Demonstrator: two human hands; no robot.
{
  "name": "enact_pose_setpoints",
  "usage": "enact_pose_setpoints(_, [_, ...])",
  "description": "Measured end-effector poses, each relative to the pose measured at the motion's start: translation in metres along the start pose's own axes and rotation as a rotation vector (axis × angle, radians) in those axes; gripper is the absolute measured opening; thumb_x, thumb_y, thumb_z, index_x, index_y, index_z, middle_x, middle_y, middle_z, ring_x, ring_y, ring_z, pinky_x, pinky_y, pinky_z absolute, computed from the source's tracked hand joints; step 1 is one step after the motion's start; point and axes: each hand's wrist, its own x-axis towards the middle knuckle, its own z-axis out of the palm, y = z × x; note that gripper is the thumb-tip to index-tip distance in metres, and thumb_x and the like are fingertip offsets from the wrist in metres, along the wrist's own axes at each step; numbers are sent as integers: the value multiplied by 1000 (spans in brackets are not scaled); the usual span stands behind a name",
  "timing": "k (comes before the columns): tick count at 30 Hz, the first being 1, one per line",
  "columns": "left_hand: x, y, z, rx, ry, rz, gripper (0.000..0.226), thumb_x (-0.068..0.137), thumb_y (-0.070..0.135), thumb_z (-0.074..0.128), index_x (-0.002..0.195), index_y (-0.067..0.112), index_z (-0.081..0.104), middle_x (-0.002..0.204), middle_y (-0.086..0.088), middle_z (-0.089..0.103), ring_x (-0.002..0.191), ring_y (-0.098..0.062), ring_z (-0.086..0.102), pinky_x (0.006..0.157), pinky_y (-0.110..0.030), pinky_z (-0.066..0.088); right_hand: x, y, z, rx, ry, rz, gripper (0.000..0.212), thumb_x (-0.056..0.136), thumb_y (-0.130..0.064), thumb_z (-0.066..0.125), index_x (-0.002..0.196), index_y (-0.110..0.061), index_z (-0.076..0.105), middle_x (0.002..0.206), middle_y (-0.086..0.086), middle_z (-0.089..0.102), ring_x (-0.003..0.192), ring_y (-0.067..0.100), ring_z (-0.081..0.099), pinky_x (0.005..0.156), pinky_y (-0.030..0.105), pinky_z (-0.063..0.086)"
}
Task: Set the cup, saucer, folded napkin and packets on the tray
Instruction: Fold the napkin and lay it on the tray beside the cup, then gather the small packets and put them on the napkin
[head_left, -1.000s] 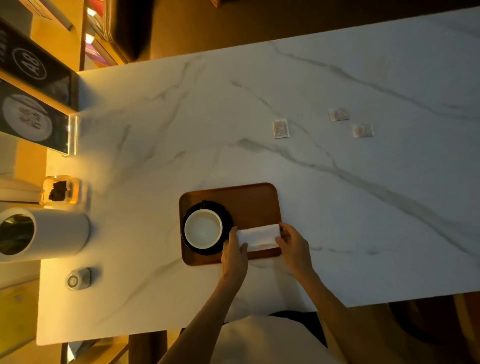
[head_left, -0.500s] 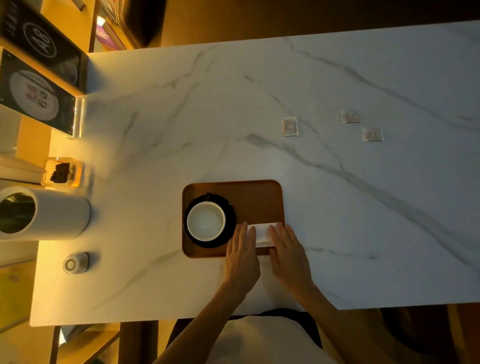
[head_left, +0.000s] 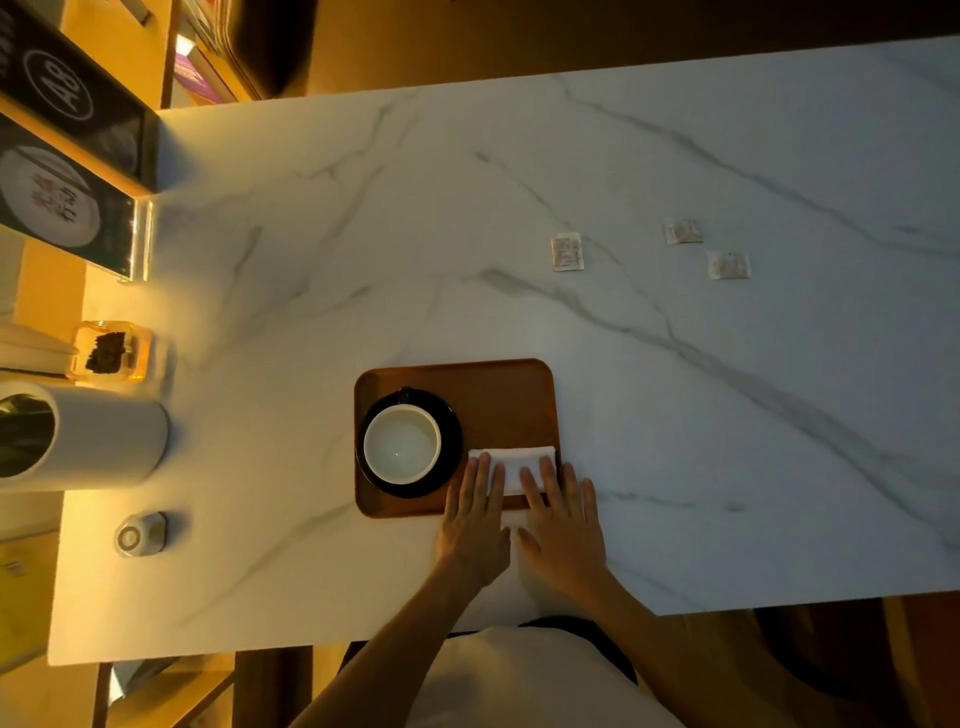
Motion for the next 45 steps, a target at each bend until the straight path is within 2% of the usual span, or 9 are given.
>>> enact_pose_setpoints(5, [-4, 2, -4, -29, 4, -2, 93, 86, 32, 47, 149, 24, -20, 159, -6, -27, 146, -27, -27, 119, -45, -13, 0, -7, -8, 25, 135, 5, 68, 89, -64, 33, 139, -20, 48, 149, 13, 41, 138, 37, 35, 112, 58, 25])
enact_pose_setpoints(12, [-2, 3, -8, -27, -17, -37, 98, 82, 35, 51, 151, 23, -17, 159, -7, -28, 143, -25, -31, 121, -47, -10, 4, 0, -10, 12, 113, -17, 63, 89, -54, 40, 145, -26, 36, 155, 12, 26, 142, 38, 26, 112, 60, 25])
enact_pose_setpoints(16, [-1, 1, -7, -22, -27, -20, 93, 89, 47, 47, 151, 24, -19, 157, -5, -32, 144, -25, -29, 122, -47, -5, 5, 4, -12, 26, 34, -3, 70, 92, -58, 6, 144, -25, 40, 154, 13, 29, 141, 40, 29, 112, 61, 24])
enact_pose_setpoints(20, [-1, 8, -13, 10, -40, -44, 90, 91, 43, 47, 151, 22, -16, 158, -8, -28, 144, -26, -29, 121, -48, -8, 9, 1, -12, 43, -26, -1, 70, 87, -62, 23, 142, -23, 44, 151, 15, 37, 139, 40, 34, 111, 62, 26])
enact_pose_setpoints(23, [-2, 21, -26, -3, -3, -47, 78, 94, 35, 46, 154, 16, -1, 162, -13, -12, 147, -31, -19, 119, -46, -6, 9, 0, -22, 68, 22, -27, 69, 89, -62, 23, 134, -20, 55, 141, 13, 52, 131, 37, 47, 107, 60, 31])
enact_pose_setpoints(29, [23, 48, -85, -88, 168, 32, 56, 93, 22, 44, 146, 14, 32, 156, -11, 32, 147, -29, 22, 120, -42, 22, 23, 44, -70, 317, 355, 52, 35, 96, -37, 44, 120, -19, 62, 119, 0, 68, 114, 19, 62, 108, 43, 40])
enact_pose_setpoints(32, [64, 68, -126, -102, 314, 35, 41, 94, 26, 40, 132, 12, 49, 131, -9, 56, 124, -29, 50, 105, -38, 40, 38, 95, -106, 447, 504, 177, 27, 96, -31, 49, 116, -20, 63, 113, -1, 69, 105, 15, 64, 94, 31, 49])
enact_pose_setpoints(39, [168, 143, -169, -277, 310, -30, 37, 99, 32, 40, 130, 15, 50, 123, -8, 61, 113, -28, 57, 94, -40, 45, 85, 220, -166, 574, 516, 416, 21, 95, -28, 53, 108, -18, 65, 102, 2, 70, 94, 21, 65, 82, 39, 55])
enact_pose_setpoints(45, [248, 206, -182, -341, 256, -50, 25, 99, 31, 41, 110, 15, 57, 106, -9, 65, 100, -30, 62, 82, -41, 48, 138, 296, -191, 626, 476, 482, 20, 96, -29, 53, 103, -15, 65, 96, 4, 69, 88, 21, 65, 74, 33, 53])
